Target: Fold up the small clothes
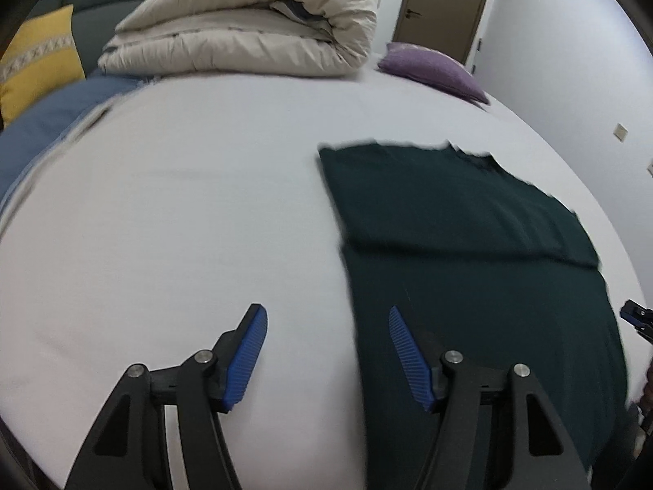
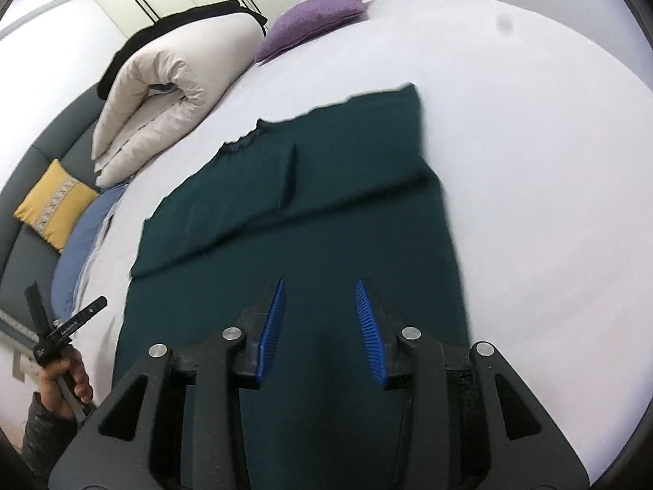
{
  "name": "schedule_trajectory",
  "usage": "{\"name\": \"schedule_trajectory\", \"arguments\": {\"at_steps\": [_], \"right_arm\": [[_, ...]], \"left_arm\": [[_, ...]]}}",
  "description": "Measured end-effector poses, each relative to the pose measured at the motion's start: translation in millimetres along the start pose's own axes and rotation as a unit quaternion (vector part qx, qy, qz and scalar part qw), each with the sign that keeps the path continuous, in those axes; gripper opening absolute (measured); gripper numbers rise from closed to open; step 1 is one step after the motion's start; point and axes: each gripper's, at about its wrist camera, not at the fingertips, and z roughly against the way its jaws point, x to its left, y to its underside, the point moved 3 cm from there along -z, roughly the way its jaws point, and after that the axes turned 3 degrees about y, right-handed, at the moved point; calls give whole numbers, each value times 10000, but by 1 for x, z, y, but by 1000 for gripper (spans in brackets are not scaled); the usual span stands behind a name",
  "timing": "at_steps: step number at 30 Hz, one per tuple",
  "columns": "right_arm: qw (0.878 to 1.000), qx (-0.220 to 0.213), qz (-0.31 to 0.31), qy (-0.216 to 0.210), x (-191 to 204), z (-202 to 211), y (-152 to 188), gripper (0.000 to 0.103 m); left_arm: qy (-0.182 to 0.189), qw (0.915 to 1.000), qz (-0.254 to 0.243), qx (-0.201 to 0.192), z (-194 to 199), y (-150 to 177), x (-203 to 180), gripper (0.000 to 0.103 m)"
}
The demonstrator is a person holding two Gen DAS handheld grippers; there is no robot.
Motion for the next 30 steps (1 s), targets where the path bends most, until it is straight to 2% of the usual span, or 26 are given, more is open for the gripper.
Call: {"name": "schedule_trajectory", "arguments": {"at_steps": [6,12,17,22,26,28,30], "right_arm": [[9997,112,-92,-198,-30,50,53,35],[9982,244,-246,-496,-53,79,82,36],[9962,520,-234,-655,-66,86,101,39],[9910,851,-490,-910,-84,86,123,40],[9878,1014,-564,-1035,-95,90,138,40],[9860,1085,-624,-1101,-98,91,144,40],[9848,1148,-652,-1132,-102,92,148,40]], "left_arm": [[555,9965,392,495,34,71,3,66],[947,9901,629,822,58,117,7,66],[1212,9846,611,1103,60,135,3,66],[1444,9785,569,1357,57,149,-5,64],[1720,9705,560,1591,54,161,-11,60],[1845,9650,725,1717,49,167,-8,54],[1914,9624,833,1735,45,169,-6,52]]}}
